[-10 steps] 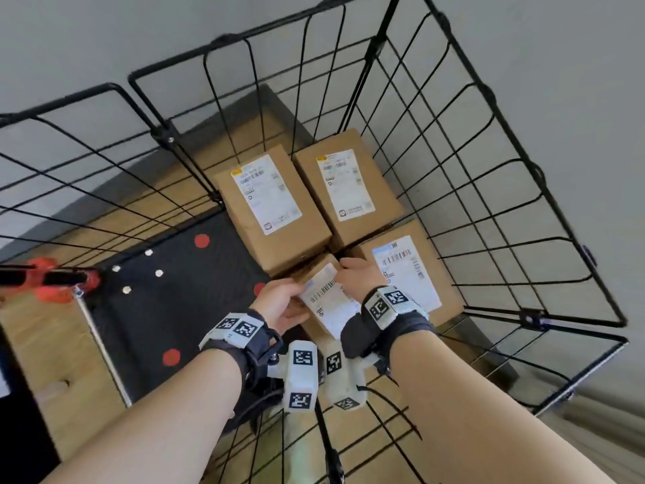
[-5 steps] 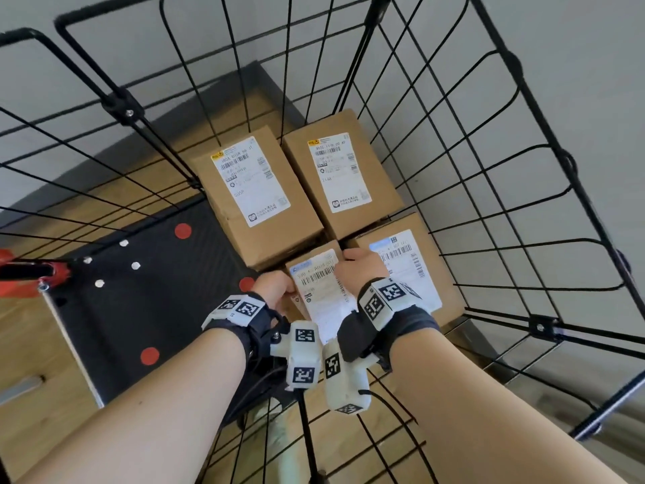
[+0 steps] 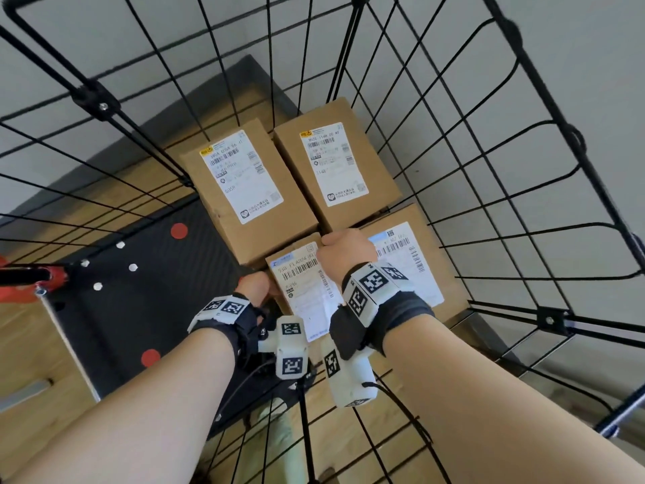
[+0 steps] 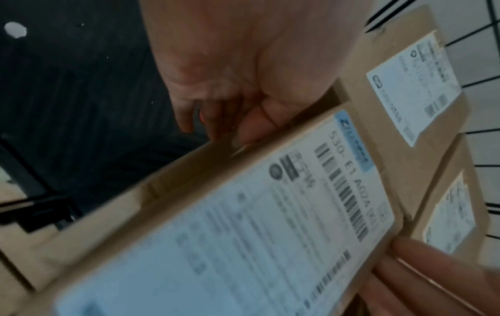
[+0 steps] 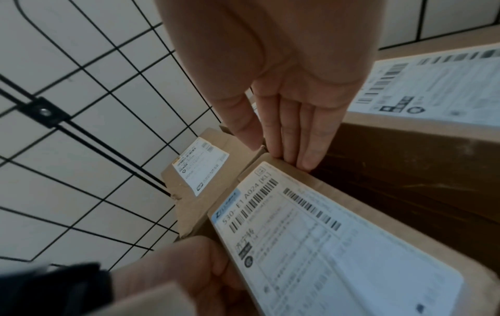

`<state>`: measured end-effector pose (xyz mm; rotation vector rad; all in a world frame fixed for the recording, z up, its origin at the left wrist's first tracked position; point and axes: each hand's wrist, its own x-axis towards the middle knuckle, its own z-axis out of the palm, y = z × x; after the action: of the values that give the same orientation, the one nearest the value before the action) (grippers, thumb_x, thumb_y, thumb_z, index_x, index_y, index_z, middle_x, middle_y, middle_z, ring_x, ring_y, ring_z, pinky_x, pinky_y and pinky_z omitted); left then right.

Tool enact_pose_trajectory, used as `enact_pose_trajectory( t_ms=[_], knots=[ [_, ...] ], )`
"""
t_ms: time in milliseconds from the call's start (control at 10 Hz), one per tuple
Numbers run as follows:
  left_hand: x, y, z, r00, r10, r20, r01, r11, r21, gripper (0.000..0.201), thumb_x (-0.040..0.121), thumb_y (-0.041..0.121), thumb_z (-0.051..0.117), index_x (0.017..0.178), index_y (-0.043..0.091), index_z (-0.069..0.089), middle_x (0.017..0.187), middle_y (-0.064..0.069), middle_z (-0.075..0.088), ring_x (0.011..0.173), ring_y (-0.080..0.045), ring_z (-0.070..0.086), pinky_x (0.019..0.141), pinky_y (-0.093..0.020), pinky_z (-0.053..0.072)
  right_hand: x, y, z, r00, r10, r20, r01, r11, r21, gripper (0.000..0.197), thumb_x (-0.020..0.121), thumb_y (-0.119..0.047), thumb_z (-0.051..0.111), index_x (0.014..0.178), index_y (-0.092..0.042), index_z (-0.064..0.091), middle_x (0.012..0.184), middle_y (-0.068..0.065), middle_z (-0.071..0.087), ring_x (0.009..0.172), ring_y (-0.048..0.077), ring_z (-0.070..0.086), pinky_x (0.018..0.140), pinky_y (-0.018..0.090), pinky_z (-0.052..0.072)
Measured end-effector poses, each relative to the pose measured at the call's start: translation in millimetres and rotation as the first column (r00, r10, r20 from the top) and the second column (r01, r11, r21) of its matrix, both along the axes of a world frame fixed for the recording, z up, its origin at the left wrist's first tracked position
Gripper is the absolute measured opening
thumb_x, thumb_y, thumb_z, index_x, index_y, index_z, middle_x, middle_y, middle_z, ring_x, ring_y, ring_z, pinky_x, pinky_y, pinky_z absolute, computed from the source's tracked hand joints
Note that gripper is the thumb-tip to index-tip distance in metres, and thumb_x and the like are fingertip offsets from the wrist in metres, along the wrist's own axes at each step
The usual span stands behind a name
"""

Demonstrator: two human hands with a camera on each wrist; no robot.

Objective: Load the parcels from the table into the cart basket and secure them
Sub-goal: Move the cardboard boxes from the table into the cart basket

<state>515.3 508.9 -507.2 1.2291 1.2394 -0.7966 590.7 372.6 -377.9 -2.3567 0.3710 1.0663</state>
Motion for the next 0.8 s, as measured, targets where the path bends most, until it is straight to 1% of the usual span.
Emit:
enact_pose_trajectory(
  t_ms=[100,200,300,400,500,600,700,800],
  knots=[
    [3.3,-8.5,37.3,0.999,-0.043,-0.010,0.042,0.998,-0.055,0.011,0.082,-0.003,0.049,0.081,0.008,0.051,0.077,-0.005,0.049,0.068,-0.018,0.047,0.084,-0.040,0.039,1.7,2.6,-1.8,0.996,0.080,-0.025,-0.081,0.996,-0.040,0.021,0.091,-0.017,0.042,0.076,-0.008,0.055,0.071,0.003,0.051,0.073,0.021,0.051,0.062,0.024,0.042],
    [7.4,-7.2,40.1,0.999,-0.029,-0.025,0.028,0.999,-0.041,0.008,0.082,-0.002,0.050,0.081,0.006,0.052,0.087,-0.012,0.054,0.076,-0.024,0.051,0.088,-0.045,0.041,3.1,0.6,0.5,0.994,0.099,-0.056,-0.101,0.994,-0.044,0.020,0.092,-0.013,0.041,0.084,-0.005,0.057,0.082,0.006,0.054,0.081,0.022,0.050,0.072,0.025,0.043],
    [13.6,3.3,26.6,0.999,0.031,-0.013,-0.031,1.000,0.001,0.021,0.086,-0.001,0.047,0.103,-0.002,0.059,0.107,-0.018,0.058,0.109,-0.032,0.057,0.101,-0.053,0.042,1.9,-2.7,-3.5,0.994,0.065,-0.087,-0.072,0.995,-0.072,0.024,0.089,-0.009,0.042,0.065,-0.009,0.045,0.070,0.003,0.047,0.069,0.019,0.047,0.061,0.022,0.037],
    [13.1,3.1,28.0,0.995,0.080,-0.052,-0.082,0.996,-0.021,0.017,0.085,-0.002,0.044,0.089,0.002,0.060,0.112,-0.018,0.064,0.114,-0.035,0.057,0.100,-0.055,0.043,2.4,-2.6,-7.7,0.995,-0.005,-0.101,-0.004,0.996,-0.085,0.010,0.087,-0.011,0.043,0.080,-0.007,0.050,0.069,0.001,0.046,0.060,0.015,0.043,0.049,0.023,0.029],
    [8.8,-3.2,38.0,0.990,0.126,-0.060,-0.130,0.990,-0.062,0.021,0.088,-0.002,0.039,0.093,0.005,0.057,0.112,-0.014,0.064,0.113,-0.030,0.057,0.102,-0.048,0.042,5.6,-8.2,-7.1,0.993,0.062,-0.105,-0.069,0.996,-0.063,0.021,0.090,-0.015,0.045,0.103,-0.007,0.059,0.085,0.001,0.058,0.076,0.018,0.049,0.053,0.022,0.031],
    [3.1,-4.7,42.9,0.990,0.128,-0.061,-0.132,0.989,-0.062,0.020,0.090,-0.003,0.038,0.098,0.004,0.056,0.101,-0.012,0.063,0.105,-0.028,0.057,0.097,-0.047,0.043,7.6,-14.3,0.2,0.993,0.055,-0.103,-0.060,0.997,-0.047,0.034,0.092,-0.017,0.049,0.123,-0.008,0.059,0.125,0.009,0.060,0.097,0.019,0.052,0.056,0.017,0.032],
    [1.0,-2.7,56.4,0.992,0.111,-0.056,-0.113,0.993,-0.032,0.018,0.092,-0.002,0.039,0.094,0.005,0.056,0.107,-0.009,0.060,0.110,-0.025,0.055,0.096,-0.046,0.041,8.6,-12.4,21.1,0.991,-0.044,-0.127,0.041,0.999,-0.021,0.035,0.092,-0.016,0.050,0.125,-0.007,0.058,0.127,0.011,0.059,0.105,0.022,0.056,0.057,0.015,0.032],
    [2.5,6.0,77.9,0.991,0.130,-0.039,-0.131,0.991,-0.024,0.018,0.093,0.001,0.041,0.099,0.004,0.058,0.116,-0.011,0.059,0.120,-0.023,0.052,0.091,-0.042,0.040,6.0,-9.0,41.4,0.991,0.064,-0.116,-0.072,0.995,-0.063,0.031,0.092,-0.001,0.044,0.121,-0.002,0.056,0.095,0.007,0.059,0.093,0.018,0.049,0.066,0.022,0.040]
  ],
)
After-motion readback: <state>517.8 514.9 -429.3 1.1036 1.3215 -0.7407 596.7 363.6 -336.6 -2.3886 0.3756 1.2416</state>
